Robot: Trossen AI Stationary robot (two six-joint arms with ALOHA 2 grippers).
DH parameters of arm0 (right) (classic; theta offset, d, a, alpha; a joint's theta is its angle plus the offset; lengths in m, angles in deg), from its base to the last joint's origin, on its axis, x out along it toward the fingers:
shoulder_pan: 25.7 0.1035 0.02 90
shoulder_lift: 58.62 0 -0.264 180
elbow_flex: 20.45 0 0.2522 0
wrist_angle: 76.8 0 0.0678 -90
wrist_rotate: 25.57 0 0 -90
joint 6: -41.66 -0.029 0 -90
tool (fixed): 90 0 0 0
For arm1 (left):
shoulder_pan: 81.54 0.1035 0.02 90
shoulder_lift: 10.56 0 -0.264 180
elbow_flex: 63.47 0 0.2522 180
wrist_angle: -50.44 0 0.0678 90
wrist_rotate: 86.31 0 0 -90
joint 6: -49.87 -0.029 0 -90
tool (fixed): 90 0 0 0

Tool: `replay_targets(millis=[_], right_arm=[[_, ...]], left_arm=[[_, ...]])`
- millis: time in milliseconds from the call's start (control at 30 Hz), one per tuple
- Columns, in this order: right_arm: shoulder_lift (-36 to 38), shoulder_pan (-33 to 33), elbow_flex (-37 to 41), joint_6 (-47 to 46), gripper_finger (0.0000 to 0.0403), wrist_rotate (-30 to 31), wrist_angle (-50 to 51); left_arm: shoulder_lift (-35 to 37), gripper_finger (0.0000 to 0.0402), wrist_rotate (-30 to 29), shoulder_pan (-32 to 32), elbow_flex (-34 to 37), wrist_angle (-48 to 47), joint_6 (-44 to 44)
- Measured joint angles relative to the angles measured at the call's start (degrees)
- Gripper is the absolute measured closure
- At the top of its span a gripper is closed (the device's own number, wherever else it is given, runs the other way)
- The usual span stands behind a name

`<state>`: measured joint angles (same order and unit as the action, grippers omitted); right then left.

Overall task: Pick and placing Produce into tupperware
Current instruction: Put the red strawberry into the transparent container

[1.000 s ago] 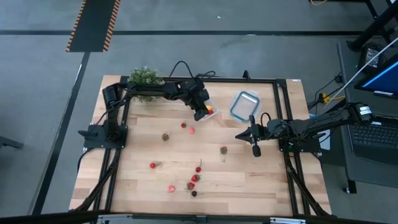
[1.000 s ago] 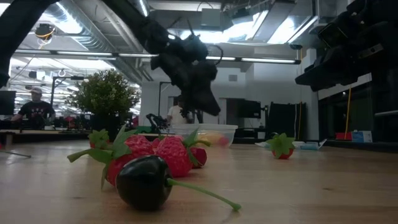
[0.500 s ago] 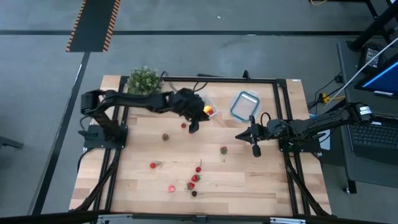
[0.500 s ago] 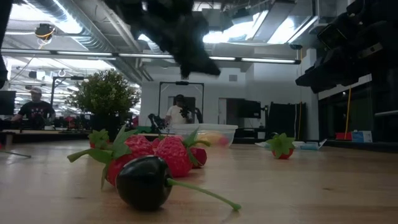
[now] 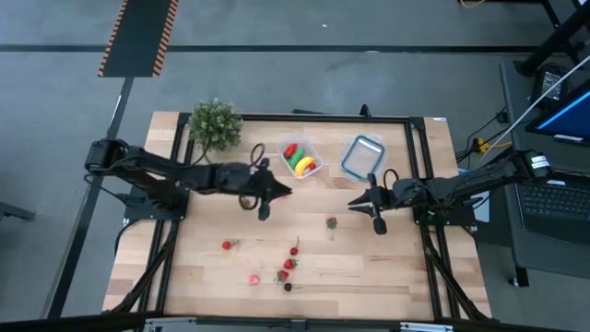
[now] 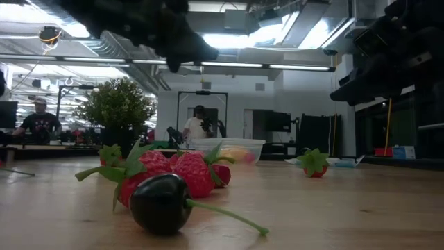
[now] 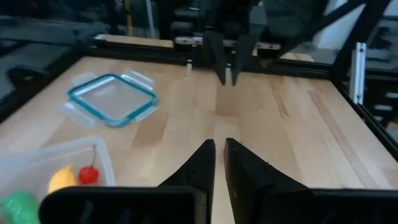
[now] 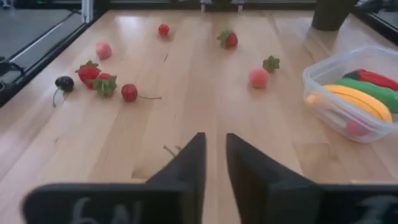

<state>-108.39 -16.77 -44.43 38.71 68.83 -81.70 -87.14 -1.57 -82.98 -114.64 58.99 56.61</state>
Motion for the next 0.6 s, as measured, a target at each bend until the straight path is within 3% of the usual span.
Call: replay_targets(millis=[300,600], right_arm=[[-4.6,0.9,-7.2,6.7,0.021,-0.1,9.4],[-13.8,0.9,-17.2,14.2,0.0175,0.0,24.7]], left_arm=[[7.7,0.0389,-13.0,-7.7,8.3,3.4,3.6],[9.2,0.0401,-27.1,-15.5,10.9,4.3,3.4]])
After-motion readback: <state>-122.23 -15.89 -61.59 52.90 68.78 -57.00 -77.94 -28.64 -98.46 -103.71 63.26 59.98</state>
